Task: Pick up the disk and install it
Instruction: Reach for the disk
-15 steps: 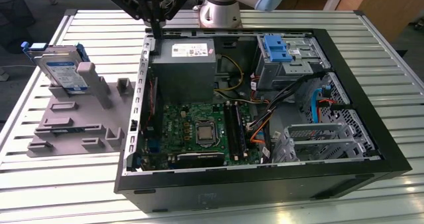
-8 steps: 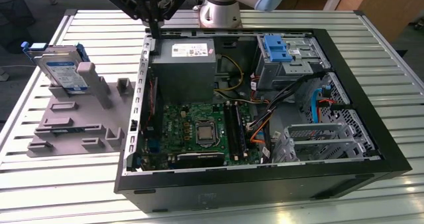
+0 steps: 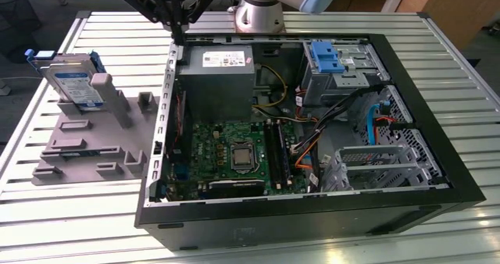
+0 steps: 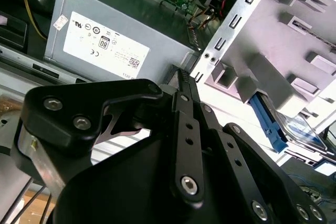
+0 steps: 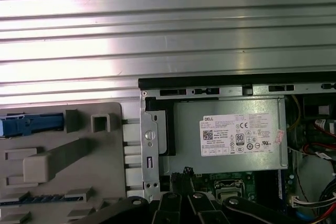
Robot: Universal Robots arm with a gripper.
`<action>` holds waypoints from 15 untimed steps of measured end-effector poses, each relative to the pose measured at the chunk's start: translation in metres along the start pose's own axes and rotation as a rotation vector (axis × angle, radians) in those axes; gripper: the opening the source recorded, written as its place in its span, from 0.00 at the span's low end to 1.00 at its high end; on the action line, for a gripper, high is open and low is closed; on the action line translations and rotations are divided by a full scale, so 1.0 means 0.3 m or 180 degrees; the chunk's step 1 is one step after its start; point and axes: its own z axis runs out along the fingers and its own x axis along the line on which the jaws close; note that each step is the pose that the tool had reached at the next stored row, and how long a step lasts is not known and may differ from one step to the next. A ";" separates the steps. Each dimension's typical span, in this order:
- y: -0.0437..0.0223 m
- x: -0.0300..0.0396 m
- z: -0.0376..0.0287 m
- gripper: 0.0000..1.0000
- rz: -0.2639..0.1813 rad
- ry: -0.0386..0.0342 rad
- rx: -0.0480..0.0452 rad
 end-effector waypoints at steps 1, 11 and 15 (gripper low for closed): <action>0.000 0.002 0.000 0.11 0.0000 0.0000 0.0000; 0.005 0.030 0.002 0.11 0.0000 0.0000 0.0001; 0.011 0.040 0.003 0.11 0.0000 0.0000 0.0000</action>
